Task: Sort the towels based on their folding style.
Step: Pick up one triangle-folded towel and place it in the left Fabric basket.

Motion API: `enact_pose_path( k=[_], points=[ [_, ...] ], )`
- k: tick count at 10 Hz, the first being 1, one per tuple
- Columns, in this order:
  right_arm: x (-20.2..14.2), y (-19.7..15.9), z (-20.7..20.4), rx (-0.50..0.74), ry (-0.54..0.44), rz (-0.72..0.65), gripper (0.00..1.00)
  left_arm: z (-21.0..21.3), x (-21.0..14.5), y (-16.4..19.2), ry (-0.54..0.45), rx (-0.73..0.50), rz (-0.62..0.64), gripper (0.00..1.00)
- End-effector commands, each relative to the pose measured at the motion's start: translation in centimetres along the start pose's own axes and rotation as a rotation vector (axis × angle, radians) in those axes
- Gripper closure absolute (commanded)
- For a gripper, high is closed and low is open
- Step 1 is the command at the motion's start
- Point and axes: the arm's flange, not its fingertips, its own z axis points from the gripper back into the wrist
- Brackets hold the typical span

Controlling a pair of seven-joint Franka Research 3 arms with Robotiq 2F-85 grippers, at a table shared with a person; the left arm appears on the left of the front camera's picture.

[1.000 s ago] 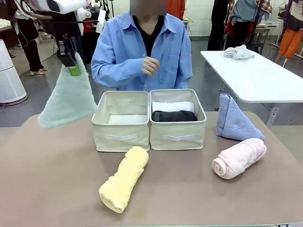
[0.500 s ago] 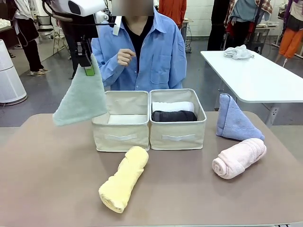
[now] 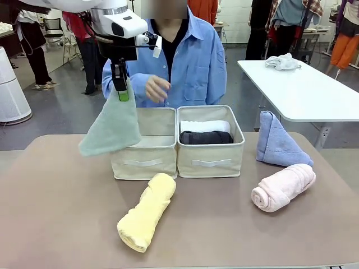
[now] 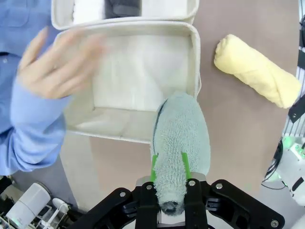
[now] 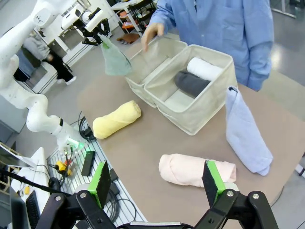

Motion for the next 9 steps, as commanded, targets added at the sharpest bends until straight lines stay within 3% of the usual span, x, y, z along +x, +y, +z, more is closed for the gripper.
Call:
enact_pose_path(
  k=[1,2,3,6,9],
  points=[
    [-0.1,0.1,0.0,0.013,-0.012,0.008,0.00,4.8,-4.6,-2.6,0.174,0.024,-0.023,0.83],
    [-0.1,0.1,0.0,0.013,-0.012,0.008,0.00,8.6,-13.8,-6.5,0.173,0.082,-0.028,0.83],
    [-0.1,0.1,0.0,0.013,-0.012,0.008,0.00,9.5,-19.0,-8.5,0.186,0.094,0.080,0.83],
    [-0.1,0.1,0.0,0.013,-0.012,0.008,0.00,9.2,-22.6,-11.0,0.151,0.107,0.156,0.83],
    [-0.1,0.1,0.0,0.013,-0.012,0.008,0.00,8.7,-23.7,-11.2,0.141,0.122,0.182,0.83]
  ],
)
